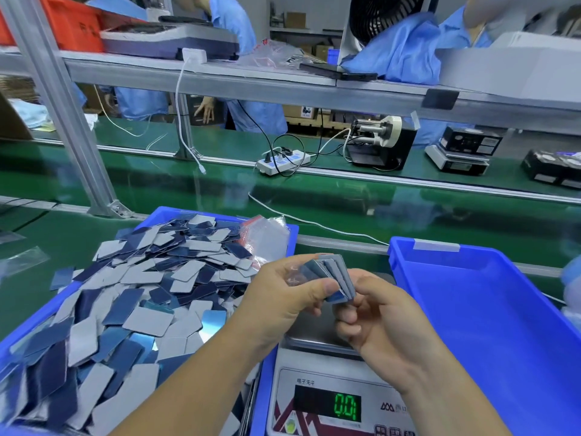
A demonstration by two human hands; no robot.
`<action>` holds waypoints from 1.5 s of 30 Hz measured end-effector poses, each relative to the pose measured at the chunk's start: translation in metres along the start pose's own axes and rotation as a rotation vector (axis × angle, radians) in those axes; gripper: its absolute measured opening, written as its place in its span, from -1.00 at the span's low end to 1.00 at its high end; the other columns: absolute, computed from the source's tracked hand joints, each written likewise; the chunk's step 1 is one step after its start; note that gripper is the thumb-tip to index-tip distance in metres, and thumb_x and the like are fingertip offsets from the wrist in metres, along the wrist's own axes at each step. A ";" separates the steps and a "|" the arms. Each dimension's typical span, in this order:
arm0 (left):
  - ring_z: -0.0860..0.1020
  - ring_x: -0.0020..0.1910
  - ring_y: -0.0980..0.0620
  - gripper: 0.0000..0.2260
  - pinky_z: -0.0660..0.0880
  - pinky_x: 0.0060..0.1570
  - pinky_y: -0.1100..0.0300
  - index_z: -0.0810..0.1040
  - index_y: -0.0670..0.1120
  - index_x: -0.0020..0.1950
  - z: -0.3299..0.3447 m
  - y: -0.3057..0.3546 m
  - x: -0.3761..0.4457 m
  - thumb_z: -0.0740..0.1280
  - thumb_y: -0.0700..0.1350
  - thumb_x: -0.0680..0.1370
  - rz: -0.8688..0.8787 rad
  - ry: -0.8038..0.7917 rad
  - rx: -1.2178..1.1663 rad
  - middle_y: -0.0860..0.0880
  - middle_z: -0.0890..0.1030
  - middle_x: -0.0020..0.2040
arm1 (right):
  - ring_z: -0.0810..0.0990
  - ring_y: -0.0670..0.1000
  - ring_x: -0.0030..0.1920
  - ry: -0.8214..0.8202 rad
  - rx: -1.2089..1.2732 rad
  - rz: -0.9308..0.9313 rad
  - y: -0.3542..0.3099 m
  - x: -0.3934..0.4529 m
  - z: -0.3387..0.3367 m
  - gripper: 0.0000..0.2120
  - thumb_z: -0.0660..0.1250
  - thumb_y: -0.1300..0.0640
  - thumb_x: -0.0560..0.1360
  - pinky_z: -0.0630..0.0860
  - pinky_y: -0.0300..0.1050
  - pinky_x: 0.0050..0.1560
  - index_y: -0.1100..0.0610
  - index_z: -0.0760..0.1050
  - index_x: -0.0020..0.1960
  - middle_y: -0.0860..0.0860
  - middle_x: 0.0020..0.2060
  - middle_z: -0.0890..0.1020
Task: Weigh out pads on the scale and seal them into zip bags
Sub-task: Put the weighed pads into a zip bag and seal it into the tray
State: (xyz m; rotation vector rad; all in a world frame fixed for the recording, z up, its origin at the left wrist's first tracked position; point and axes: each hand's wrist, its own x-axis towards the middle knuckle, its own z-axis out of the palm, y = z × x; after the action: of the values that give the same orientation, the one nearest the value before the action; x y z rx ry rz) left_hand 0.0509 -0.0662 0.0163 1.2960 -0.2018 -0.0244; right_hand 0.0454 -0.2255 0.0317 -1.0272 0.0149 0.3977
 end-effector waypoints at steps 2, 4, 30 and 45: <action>0.51 -0.40 0.10 -0.65 0.48 -0.41 0.27 0.74 0.02 0.02 -0.001 0.002 -0.001 0.61 -0.01 0.26 -0.020 -0.022 0.003 -0.08 0.69 -0.21 | 0.32 -0.04 -0.44 -0.010 -0.143 -0.010 -0.001 -0.002 0.002 -0.84 0.38 0.24 0.35 0.23 -0.20 -0.50 0.18 0.64 -0.08 0.04 -0.39 0.42; 0.49 -0.42 0.10 -0.72 0.47 -0.42 0.28 0.75 0.00 -0.06 -0.001 0.002 0.000 0.65 -0.05 0.27 -0.063 -0.017 -0.021 -0.03 0.65 -0.28 | 0.32 -0.04 -0.45 0.066 -0.336 -0.081 -0.002 -0.002 0.000 -0.86 0.32 0.20 0.51 0.24 -0.21 -0.50 0.11 0.66 -0.13 0.03 -0.41 0.42; 0.46 0.11 0.16 -0.64 0.23 0.01 0.59 0.46 -0.03 0.46 0.012 -0.014 0.009 0.25 -0.02 0.66 0.054 -0.070 0.938 0.04 0.47 0.17 | 0.56 -0.14 -0.29 0.256 -1.211 -0.443 0.013 0.011 -0.028 -0.82 0.39 0.18 0.44 0.49 -0.31 -0.30 -0.10 0.56 -0.10 -0.20 -0.34 0.59; 0.55 0.26 0.20 -0.79 0.40 0.36 0.16 0.59 0.15 0.11 0.026 0.002 0.004 0.18 -0.05 0.68 -0.158 0.168 0.244 0.14 0.61 0.25 | 0.49 -0.20 -0.29 0.233 -1.367 -0.454 0.002 0.016 -0.026 -0.81 0.43 0.20 0.44 0.36 -0.43 -0.27 -0.09 0.54 -0.11 -0.27 -0.39 0.55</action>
State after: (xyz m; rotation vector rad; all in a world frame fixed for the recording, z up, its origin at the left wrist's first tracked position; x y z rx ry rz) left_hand 0.0504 -0.0909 0.0249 1.5476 0.0434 -0.0261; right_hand 0.0636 -0.2410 0.0134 -2.3551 -0.3167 -0.2145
